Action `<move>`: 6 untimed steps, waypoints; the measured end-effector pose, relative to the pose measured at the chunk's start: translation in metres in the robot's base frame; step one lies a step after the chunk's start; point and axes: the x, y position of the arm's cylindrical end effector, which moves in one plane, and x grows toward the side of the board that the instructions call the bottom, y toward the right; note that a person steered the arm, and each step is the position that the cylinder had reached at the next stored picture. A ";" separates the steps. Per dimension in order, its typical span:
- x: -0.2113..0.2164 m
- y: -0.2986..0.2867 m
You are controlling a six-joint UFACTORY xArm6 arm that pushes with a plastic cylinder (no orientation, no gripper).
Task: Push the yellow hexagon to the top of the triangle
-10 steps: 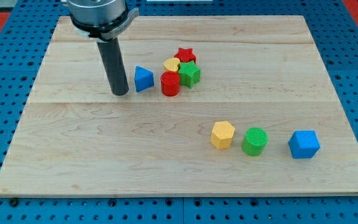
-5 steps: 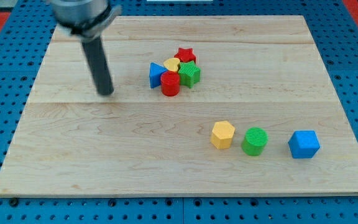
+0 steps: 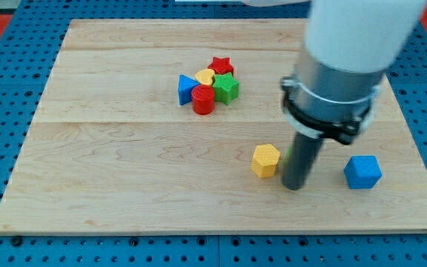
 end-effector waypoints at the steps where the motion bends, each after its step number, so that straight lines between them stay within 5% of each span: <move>1: -0.019 -0.037; 4: -0.078 -0.024; 6: -0.083 -0.193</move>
